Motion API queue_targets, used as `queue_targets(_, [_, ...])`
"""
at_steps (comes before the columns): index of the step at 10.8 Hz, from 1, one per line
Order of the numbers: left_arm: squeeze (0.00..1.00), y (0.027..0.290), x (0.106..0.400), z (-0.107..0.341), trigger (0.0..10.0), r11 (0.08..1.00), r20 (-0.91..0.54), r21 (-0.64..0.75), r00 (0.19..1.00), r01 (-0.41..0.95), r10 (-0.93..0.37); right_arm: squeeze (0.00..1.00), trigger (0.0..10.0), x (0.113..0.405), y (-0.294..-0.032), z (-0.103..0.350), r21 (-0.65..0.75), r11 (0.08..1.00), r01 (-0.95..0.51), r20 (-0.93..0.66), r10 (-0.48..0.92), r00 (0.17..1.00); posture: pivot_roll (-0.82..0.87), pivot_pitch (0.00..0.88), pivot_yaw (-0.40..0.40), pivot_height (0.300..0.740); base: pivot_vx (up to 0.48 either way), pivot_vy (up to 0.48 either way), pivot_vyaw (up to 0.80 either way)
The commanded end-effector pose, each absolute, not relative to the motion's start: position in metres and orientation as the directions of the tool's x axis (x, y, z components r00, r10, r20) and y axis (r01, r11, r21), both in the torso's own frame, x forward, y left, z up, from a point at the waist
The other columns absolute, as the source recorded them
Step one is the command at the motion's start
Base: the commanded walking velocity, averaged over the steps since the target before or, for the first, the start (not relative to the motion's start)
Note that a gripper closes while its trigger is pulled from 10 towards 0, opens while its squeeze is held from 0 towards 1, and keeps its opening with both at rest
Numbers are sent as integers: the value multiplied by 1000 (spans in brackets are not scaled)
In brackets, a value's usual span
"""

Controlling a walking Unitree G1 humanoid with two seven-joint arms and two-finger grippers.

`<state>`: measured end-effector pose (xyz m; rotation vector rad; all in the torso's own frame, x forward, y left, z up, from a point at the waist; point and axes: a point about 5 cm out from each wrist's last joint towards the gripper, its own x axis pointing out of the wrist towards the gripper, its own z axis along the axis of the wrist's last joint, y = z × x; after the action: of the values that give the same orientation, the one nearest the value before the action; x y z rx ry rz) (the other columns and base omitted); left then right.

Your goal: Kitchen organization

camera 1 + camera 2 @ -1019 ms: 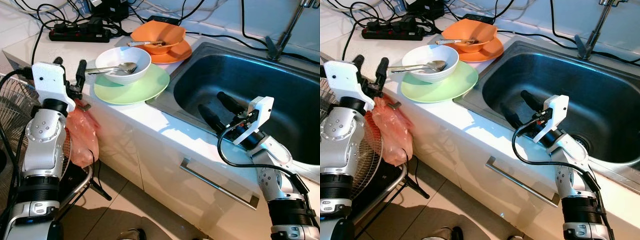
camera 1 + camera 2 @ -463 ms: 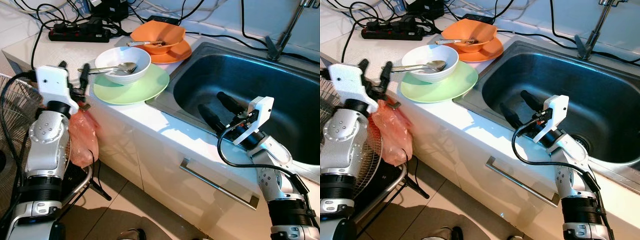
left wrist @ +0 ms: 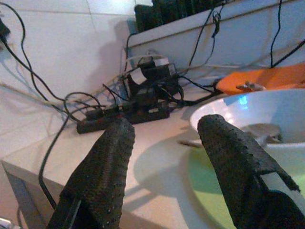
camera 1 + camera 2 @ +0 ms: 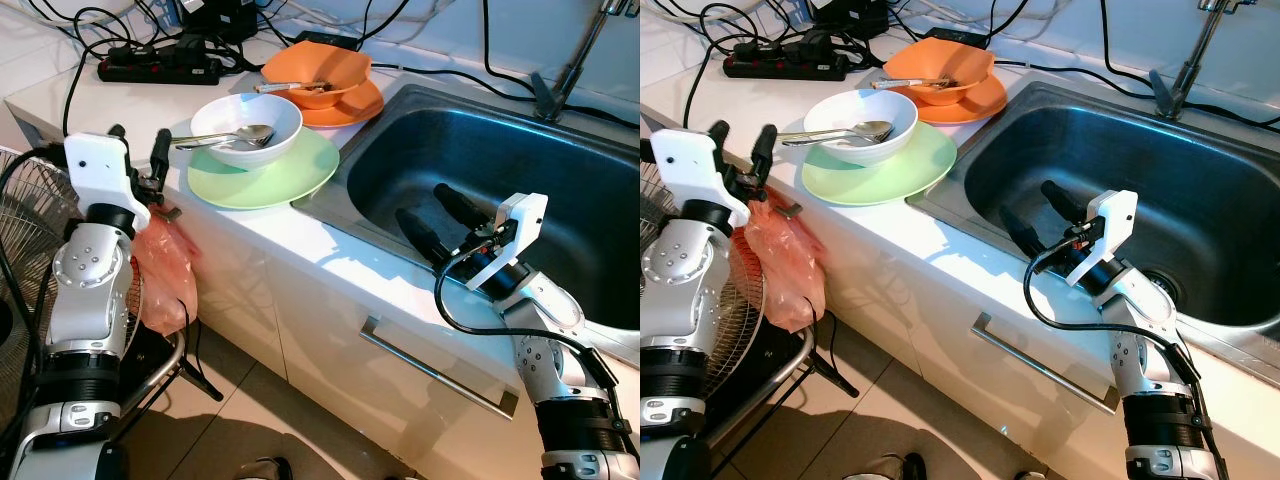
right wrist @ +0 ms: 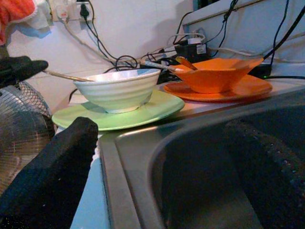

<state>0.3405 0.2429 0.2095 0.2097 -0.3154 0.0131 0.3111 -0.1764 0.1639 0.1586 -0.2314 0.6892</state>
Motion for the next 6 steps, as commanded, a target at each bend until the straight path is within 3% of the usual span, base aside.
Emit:
queue_targets(1, [1000,240,343,206,10000,982,297,188,954,-20,-37,0,10000,309,-173,156,92,756,-648,251,612,750,60,106,57,740,0,0,0])
queue_targets(5, [1000,242,346,213,10000,983,326,184,944,-22,-40,0,10000,309,-173,156,95,756,-648,254,611,750,60,106,57,740,0,0,0])
queue_targets(6, [0,242,346,214,10000,982,332,188,943,-27,-37,0,10000,308,-173,156,96,756,-648,256,610,750,60,106,57,740,0,0,0])
